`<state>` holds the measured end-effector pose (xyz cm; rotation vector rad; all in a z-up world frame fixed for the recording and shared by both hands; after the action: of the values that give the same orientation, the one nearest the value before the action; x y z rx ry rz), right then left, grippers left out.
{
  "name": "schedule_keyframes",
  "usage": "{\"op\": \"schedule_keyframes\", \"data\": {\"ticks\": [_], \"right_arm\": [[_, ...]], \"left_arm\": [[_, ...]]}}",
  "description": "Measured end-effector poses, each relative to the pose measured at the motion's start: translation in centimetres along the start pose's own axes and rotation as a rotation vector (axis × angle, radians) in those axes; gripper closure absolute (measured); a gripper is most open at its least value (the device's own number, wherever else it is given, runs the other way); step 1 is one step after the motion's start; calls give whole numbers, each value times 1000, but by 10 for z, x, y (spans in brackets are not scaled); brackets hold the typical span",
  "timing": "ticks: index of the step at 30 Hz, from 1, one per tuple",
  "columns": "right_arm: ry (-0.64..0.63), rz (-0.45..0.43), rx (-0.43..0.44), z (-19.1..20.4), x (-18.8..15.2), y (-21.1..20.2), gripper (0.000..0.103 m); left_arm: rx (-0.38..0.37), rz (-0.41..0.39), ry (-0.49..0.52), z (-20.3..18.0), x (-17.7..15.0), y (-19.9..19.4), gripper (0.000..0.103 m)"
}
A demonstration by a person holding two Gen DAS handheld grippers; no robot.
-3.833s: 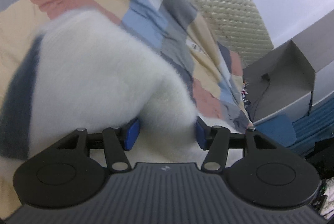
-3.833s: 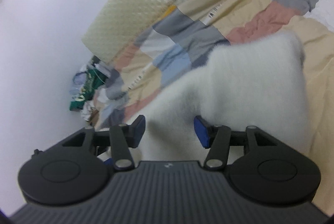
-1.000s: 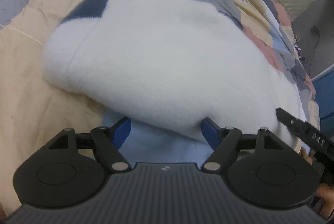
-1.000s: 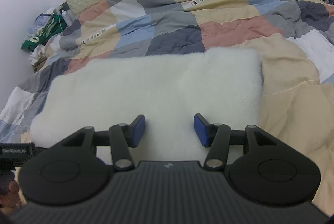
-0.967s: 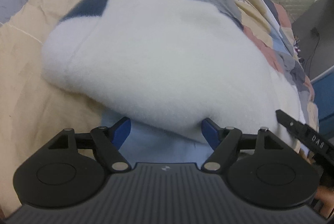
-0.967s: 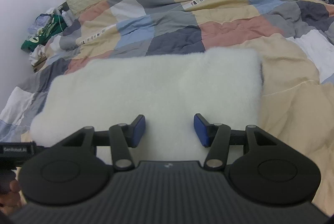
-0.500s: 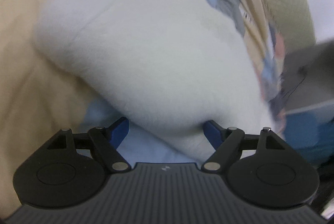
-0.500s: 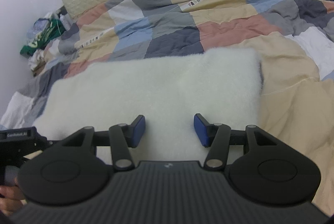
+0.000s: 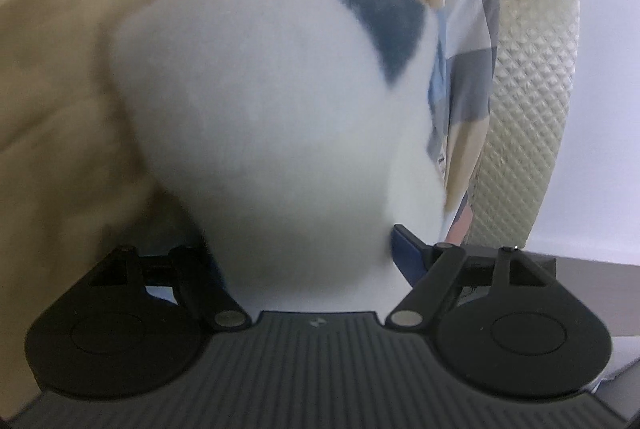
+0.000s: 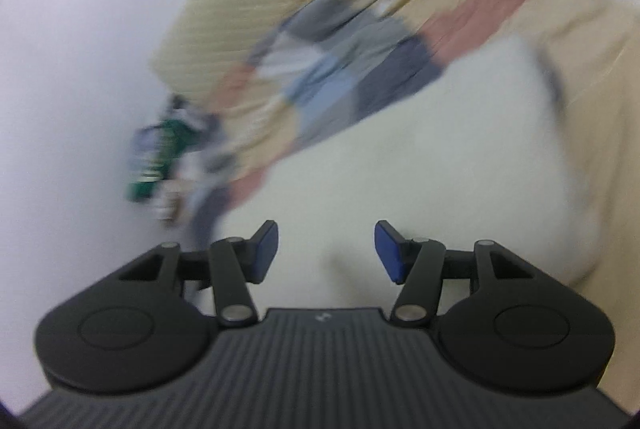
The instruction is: Fold large clothes
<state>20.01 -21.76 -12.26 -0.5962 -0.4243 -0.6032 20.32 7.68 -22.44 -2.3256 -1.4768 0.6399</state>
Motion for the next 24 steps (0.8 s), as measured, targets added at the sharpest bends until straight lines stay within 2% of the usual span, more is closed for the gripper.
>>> {"op": "schedule_keyframes", "data": {"ticks": [1, 2, 3, 4, 6, 8, 11, 15, 21, 23, 24], "right_arm": [[47, 24, 35, 2, -9, 4, 32], [97, 49, 64, 3, -20, 8, 25], [149, 78, 88, 1, -31, 14, 13], [203, 111, 105, -1, -41, 20, 11], [312, 166, 126, -9, -56, 32, 11], [379, 154, 103, -21, -59, 38, 12], [439, 55, 5, -48, -47, 32, 11], [523, -98, -78, -80, -32, 13, 11], [494, -120, -149, -100, -13, 29, 12], [447, -126, -157, -99, -6, 32, 17], [427, -130, -163, -99, -3, 33, 24]], "left_arm": [[5, -7, 12, -2, -1, 0, 24], [24, -19, 45, -5, -1, -1, 33], [47, -33, 90, -7, -1, -1, 36], [48, -47, 116, -11, 1, -3, 42], [32, -63, 132, -16, 1, -5, 51], [19, -69, 143, -21, 2, -6, 58], [5, -76, 163, -29, 1, -6, 60], [-6, -71, 158, -27, 0, -10, 61], [-31, -53, 132, -15, 7, -8, 60], [-36, -54, 144, -16, 8, -6, 60], [-33, -56, 160, -18, 7, -6, 60]]}}
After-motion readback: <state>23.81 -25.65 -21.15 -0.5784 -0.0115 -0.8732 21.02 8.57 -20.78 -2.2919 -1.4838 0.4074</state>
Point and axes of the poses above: each gripper's, at about its wrist camera, not at the fingertips, and y roughly the way its jaws point, z to its left, x to its top, the point moved 9 cm from there along y, roughly the way its jaws point, and after that the axes turned 5 degrees about -y, right-handed, at the moved point
